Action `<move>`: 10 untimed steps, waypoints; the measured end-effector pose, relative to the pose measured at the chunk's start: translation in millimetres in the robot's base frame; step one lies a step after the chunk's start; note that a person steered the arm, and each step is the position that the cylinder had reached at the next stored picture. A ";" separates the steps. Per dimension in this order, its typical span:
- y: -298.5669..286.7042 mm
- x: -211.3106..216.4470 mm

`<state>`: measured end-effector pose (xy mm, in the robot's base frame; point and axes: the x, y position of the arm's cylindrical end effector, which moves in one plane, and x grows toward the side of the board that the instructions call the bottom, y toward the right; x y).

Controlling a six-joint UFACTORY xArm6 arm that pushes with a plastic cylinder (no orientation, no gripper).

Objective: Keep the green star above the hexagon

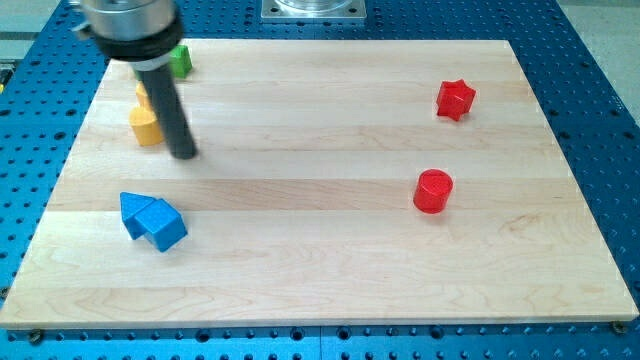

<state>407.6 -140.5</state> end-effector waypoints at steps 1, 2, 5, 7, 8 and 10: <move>34.6 -76.6; 30.1 -146.6; -38.4 -216.1; -21.2 -153.7; -10.2 -132.8; -60.3 -145.1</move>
<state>262.4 -200.8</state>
